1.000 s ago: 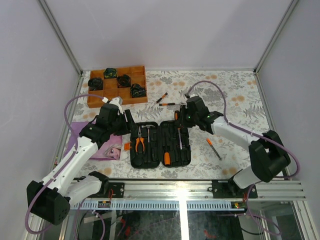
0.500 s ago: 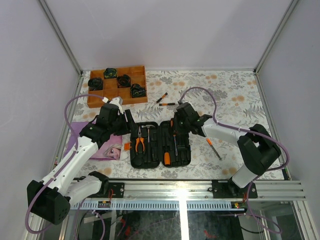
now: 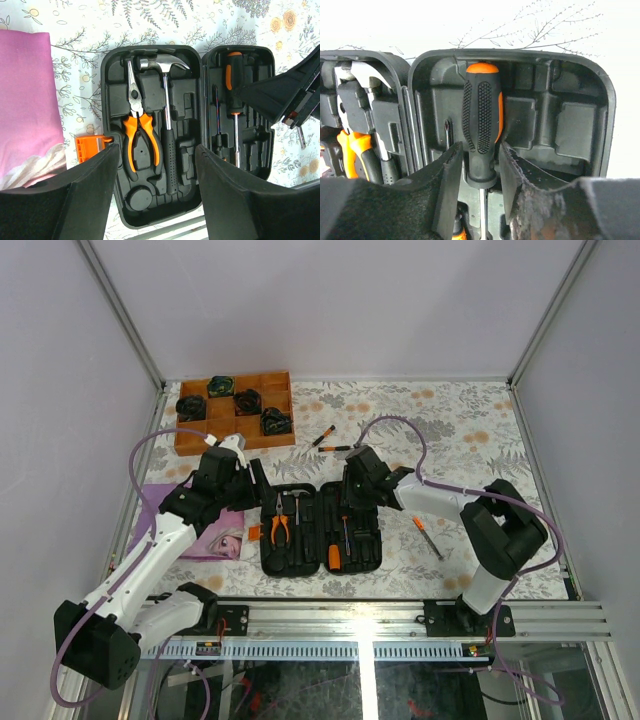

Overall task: Sort the tools into containers
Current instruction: Place the screwdriver in the storage box.

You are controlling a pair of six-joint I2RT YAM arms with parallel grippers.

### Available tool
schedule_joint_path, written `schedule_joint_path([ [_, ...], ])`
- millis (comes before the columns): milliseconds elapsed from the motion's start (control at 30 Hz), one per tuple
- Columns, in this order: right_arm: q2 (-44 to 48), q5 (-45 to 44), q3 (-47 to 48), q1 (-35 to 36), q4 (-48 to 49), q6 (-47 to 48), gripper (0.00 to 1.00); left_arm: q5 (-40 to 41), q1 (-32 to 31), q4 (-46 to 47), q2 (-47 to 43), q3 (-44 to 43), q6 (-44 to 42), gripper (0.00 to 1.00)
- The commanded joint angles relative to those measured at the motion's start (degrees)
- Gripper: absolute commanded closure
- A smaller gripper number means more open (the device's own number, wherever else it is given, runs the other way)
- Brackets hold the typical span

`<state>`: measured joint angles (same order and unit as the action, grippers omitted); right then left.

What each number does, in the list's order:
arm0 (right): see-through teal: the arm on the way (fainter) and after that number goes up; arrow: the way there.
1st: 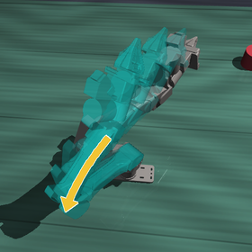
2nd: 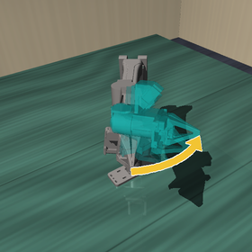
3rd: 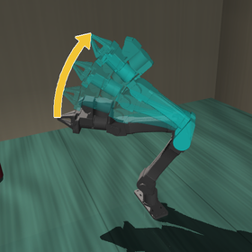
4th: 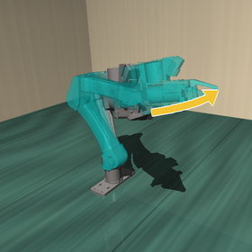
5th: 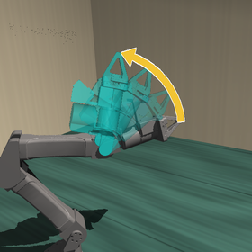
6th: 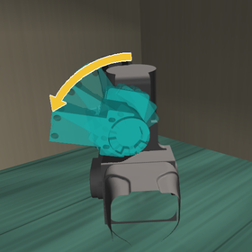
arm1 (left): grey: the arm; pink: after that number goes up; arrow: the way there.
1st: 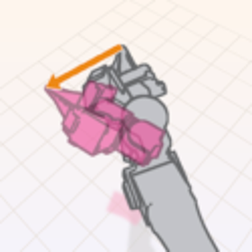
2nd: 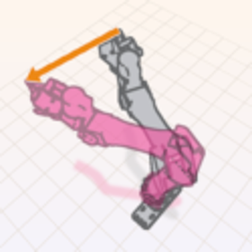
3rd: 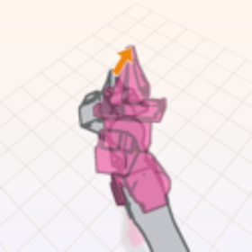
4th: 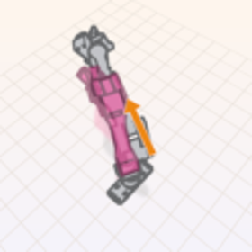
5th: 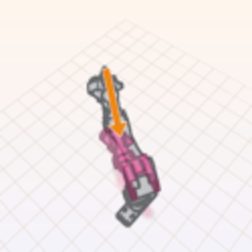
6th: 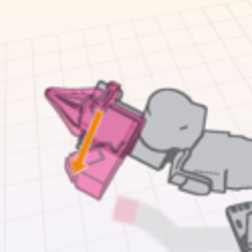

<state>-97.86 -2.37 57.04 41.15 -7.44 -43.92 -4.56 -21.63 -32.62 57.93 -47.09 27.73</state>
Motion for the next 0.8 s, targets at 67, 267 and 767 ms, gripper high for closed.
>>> schedule_joint_path([
  [67, 0.6, -3.6, 2.8, 0.5, -1.3, -0.4, 0.53, -0.2, 0.5, 2.7, 0.0, 0.4, -0.8, 0.38],
  [267, 3.6, -5.3, 3.0, 0.5, -3.3, 1.3, 0.53, -0.2, 0.5, 2.7, 0.0, 0.4, -0.9, 0.39],
  [767, 21.1, -2.0, -9.0, 0.7, -4.3, 3.7, 0.56, 1.6, -5.1, 3.9, 5.5, -1.2, 3.7, 0.43],
])
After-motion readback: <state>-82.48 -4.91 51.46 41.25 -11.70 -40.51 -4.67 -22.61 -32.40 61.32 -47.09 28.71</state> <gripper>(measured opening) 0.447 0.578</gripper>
